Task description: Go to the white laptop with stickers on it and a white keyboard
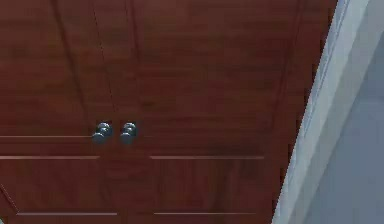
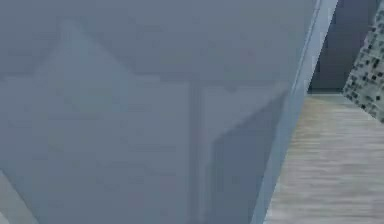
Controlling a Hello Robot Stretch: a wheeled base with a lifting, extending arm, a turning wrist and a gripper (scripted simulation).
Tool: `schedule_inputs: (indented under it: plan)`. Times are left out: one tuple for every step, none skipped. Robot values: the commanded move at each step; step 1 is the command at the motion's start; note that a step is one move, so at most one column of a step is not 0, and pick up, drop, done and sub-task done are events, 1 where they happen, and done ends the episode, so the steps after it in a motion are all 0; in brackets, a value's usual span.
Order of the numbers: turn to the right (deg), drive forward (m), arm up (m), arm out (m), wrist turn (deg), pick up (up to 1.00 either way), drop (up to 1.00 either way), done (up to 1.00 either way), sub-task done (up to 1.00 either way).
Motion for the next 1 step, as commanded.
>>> schedule_inputs:
  plan:
    - [-45.0, 0.00, 0.00, 0.00, 0.0, 0.00, 0.00, 0.00, 0.00]
